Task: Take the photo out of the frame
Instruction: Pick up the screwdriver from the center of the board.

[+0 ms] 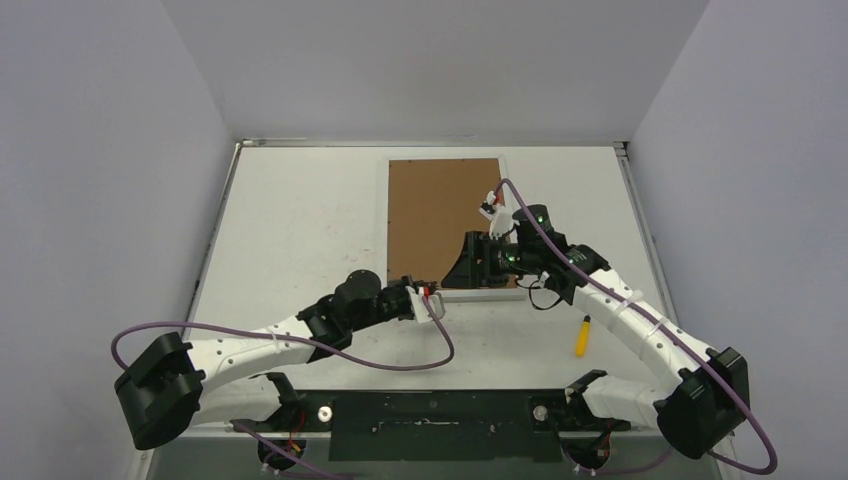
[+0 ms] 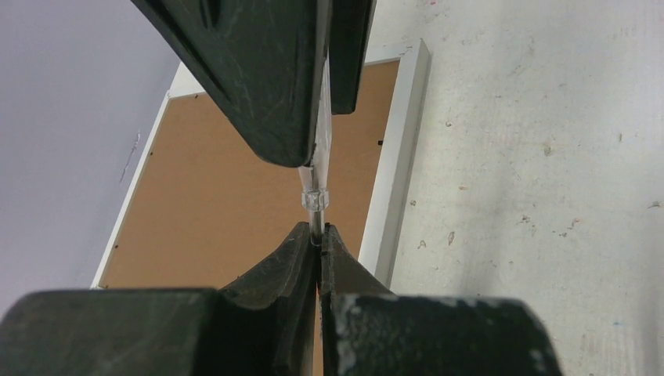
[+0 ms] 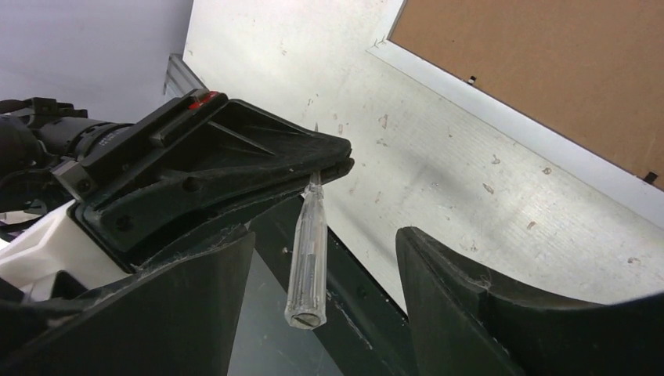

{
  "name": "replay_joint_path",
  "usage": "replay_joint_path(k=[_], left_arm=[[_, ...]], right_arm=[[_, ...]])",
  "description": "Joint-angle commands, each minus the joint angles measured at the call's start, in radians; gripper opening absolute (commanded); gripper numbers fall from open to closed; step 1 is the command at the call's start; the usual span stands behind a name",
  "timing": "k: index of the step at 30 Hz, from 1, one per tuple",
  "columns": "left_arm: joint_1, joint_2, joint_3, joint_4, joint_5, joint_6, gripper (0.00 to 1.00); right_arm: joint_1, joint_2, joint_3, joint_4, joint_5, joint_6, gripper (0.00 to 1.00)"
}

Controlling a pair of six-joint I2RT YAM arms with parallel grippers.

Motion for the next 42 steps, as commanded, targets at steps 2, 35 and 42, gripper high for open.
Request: replay_joint_path(k=[2, 35, 42], left_arm=[[-0.012, -0.031, 0.055, -0.01, 0.028, -0.006, 0.0], [0.025, -0.172, 0.022, 0.009, -0.256, -0.436, 0.65], [0.216, -0.201, 0.161, -0.37, -0.408, -1.03, 0.96]], right_arm=[[0.023, -0.029, -0.008, 0.077, 0.025, 0.0, 0.69], [-0.083, -0.004, 0.0, -0.059, 0.207, -0.042, 0.05], [-0.124, 0.055, 0.073, -0.163, 0.289, -0.033, 0.08]])
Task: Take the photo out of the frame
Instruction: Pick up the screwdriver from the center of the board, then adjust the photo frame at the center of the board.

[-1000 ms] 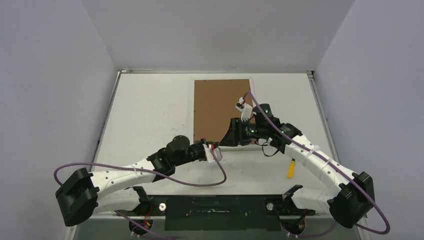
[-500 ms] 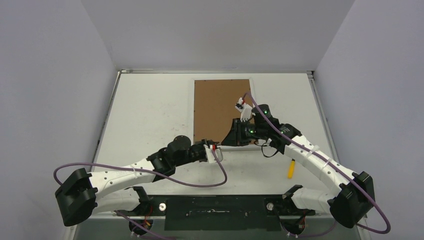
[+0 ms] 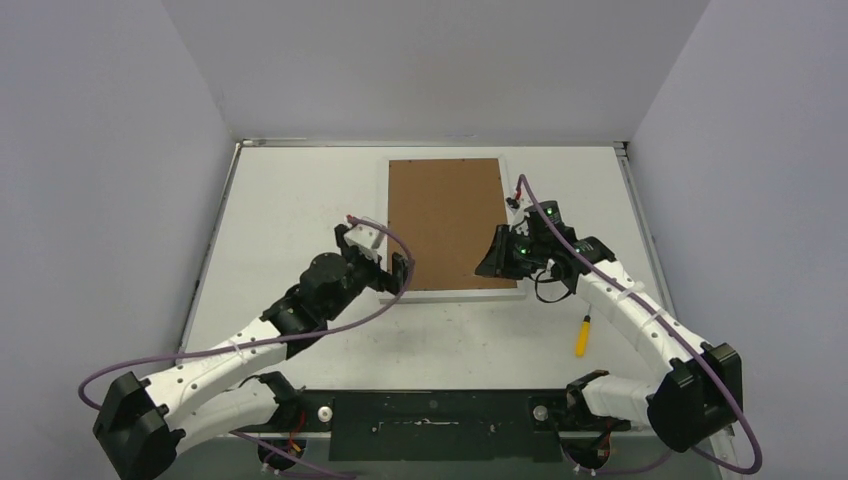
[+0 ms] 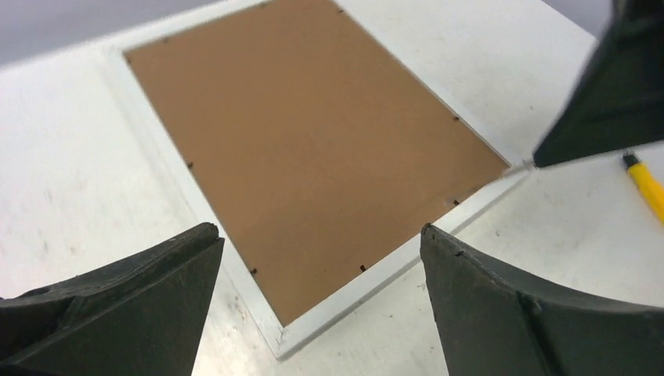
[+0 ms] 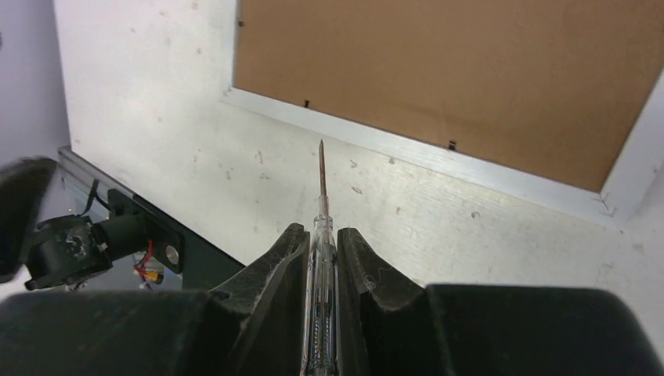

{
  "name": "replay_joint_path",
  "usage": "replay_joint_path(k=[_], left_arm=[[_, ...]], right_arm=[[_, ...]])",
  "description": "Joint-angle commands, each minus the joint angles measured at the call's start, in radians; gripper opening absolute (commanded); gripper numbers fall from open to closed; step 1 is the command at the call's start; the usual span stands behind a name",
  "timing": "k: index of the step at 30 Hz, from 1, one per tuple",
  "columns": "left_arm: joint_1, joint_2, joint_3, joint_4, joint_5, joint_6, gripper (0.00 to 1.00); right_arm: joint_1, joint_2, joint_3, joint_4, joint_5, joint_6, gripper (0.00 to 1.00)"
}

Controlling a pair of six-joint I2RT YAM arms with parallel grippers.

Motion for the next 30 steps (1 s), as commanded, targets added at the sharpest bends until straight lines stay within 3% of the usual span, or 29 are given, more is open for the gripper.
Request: replay_joint_path(k=[1, 4, 7, 12, 23, 27, 30], left_arm=[[0.145, 0.012, 0.159, -0.326, 0.002, -0.424, 0.97], [0.267, 0.066, 0.198, -0.424, 0.104, -0.49, 0.97], [0.32, 0.101, 0.186, -0.415, 0.163, -0.529, 0.96], [0.36, 0.207, 0.242, -0.492, 0.156, -0.554, 0.96], [0.379, 0.467, 0.416, -0.573, 0.093, -0.539, 0.99], [0.379, 0.567, 0.493, -0.633, 0.033, -0.535, 0.84], [0.378, 0.63, 0.533, -0.645, 0.015, -0.528, 0.79]], right_arm=[[-0.015, 0.052, 0.111, -0.113, 0.084, -0.008, 0.06], [-0.023, 0.076, 0.185, -0.192, 0.186, -0.024, 0.05], [-0.025, 0.024, 0.149, -0.139, 0.21, -0.028, 0.05], [-0.052, -0.071, 0.043, -0.007, 0.105, -0.026, 0.05], [-0.099, 0.029, 0.028, 0.056, -0.096, -0.075, 0.05], [-0.107, 0.032, 0.049, 0.04, -0.072, -0.102, 0.05], [-0.107, 0.029, 0.066, 0.02, -0.043, -0.12, 0.05]])
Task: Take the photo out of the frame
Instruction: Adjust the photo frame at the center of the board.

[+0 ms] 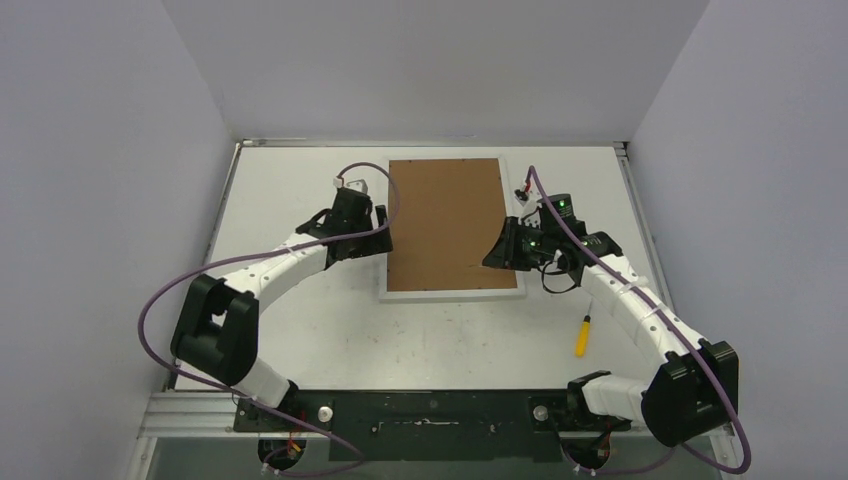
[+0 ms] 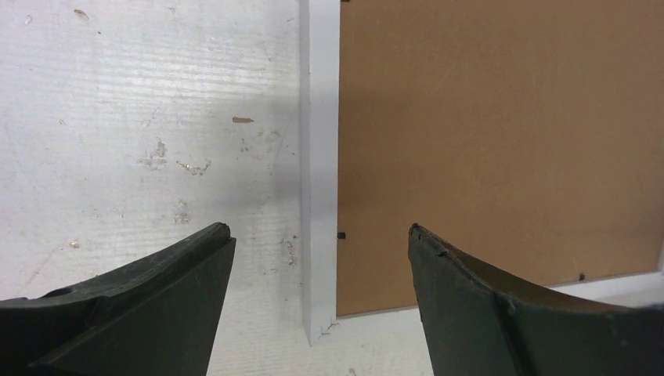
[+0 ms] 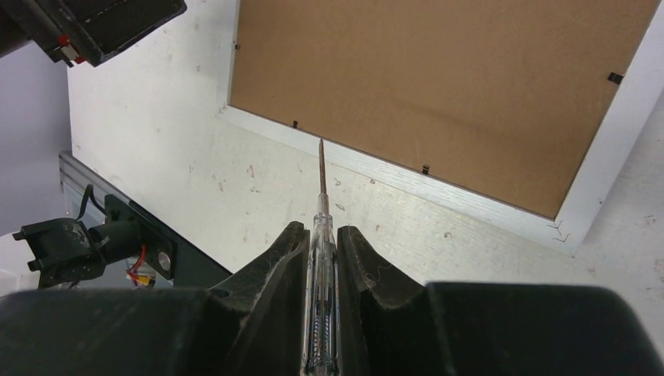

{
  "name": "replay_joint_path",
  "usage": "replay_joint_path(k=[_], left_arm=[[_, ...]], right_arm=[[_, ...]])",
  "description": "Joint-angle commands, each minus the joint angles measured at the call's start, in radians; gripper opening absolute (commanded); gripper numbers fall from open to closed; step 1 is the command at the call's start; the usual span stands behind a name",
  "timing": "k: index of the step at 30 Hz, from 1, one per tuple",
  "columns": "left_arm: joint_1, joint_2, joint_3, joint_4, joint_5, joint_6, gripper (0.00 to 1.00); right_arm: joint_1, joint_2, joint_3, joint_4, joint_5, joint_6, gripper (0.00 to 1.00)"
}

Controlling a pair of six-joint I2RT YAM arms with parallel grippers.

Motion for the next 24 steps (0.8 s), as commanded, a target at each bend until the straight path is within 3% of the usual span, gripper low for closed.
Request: replay_joint_path(k=[1, 12, 24], left_arm=[[0.005, 0.081, 0.088, -0.049, -0.061, 0.005, 0.78], [0.004, 0.278, 0.211, -0.073, -0.06, 0.024, 0.64], [-0.001, 0.338, 0.213, -0.081, -0.04, 0.032, 0.37]], right_arm=[[-0.01, -0.014, 0.042, 0.022, 0.022, -0.044, 0.05], [-0.013, -0.05, 0.035, 0.01, 0.075, -0.034, 0.05], [-0.014, -0.126, 0.02, -0.03, 0.109, -0.016, 0.05]])
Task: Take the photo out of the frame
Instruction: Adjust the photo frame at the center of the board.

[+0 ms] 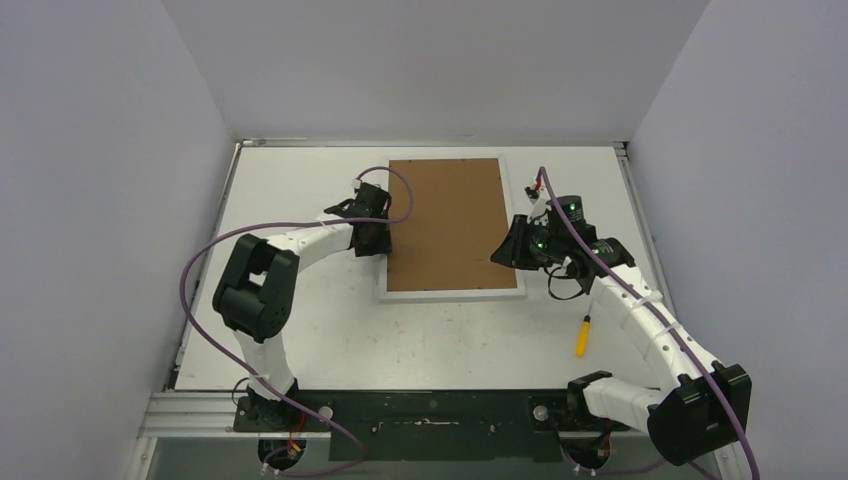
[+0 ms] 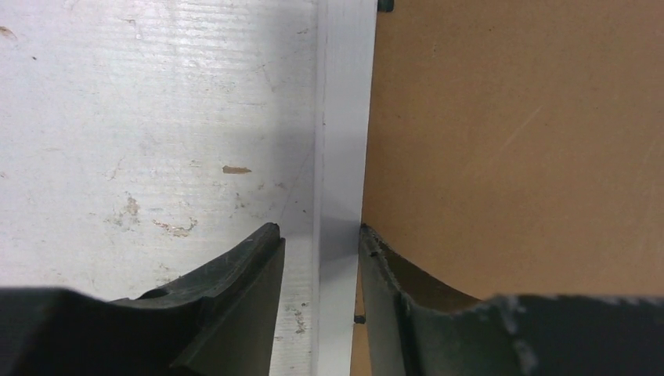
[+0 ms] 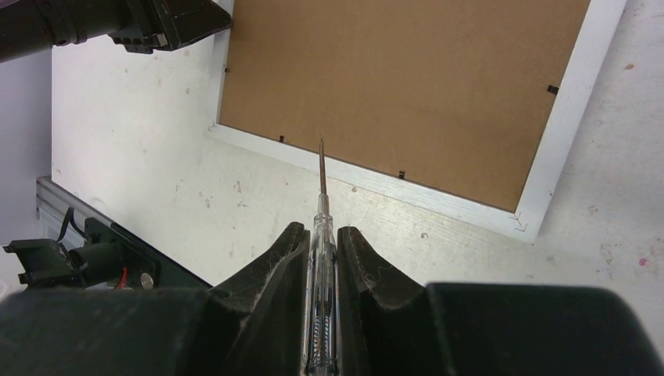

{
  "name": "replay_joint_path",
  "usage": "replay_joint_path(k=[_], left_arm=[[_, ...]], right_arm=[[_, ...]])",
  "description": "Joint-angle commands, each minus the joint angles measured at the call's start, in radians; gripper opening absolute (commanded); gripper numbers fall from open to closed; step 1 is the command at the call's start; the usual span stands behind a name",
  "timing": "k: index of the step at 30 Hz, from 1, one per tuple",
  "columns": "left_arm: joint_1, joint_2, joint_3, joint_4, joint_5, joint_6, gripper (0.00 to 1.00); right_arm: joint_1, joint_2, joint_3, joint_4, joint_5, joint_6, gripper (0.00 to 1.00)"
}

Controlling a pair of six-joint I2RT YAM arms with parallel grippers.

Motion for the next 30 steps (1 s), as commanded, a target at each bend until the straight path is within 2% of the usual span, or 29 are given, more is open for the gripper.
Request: replay_joint_path(k=[1, 4, 7, 13, 21, 23, 25, 30], left_arm=[[-0.005, 0.006, 0.002, 0.001, 0.009, 0.009, 0.33], [-0.015, -0.028, -0.037, 0.003, -0.003, 0.001, 0.21], [-0.026, -0.096, -0.098, 0.018, -0.014, 0.0, 0.15], [-0.06, -0.195, -0.177, 0.005, -0.026, -0.002, 0.14], [-0.089, -0.285, -0.227, 0.015, -0.028, 0.01, 0.14], [-0.088, -0.305, -0.236, 0.016, -0.033, 0.005, 0.16], [-0.087, -0.33, -0.245, 0.023, -0.033, -0.003, 0.24], [-0.077, -0.4, -0.258, 0.054, -0.032, -0.032, 0.42]], right_arm=[[-0.009, -0.057, 0.022, -0.023, 0.03, 0.009, 0.05], [-0.01, -0.089, 0.022, -0.045, 0.038, 0.017, 0.05], [-0.01, -0.107, 0.013, -0.07, 0.042, 0.016, 0.05], [-0.01, -0.107, -0.006, -0.1, 0.032, 0.002, 0.05], [-0.004, -0.079, -0.047, -0.052, -0.021, 0.023, 0.05], [-0.004, -0.075, -0.038, -0.058, 0.018, 0.022, 0.05], [-0.005, -0.078, -0.026, -0.062, 0.081, 0.027, 0.05], [-0.024, -0.08, 0.014, -0.091, 0.346, 0.047, 0.05]])
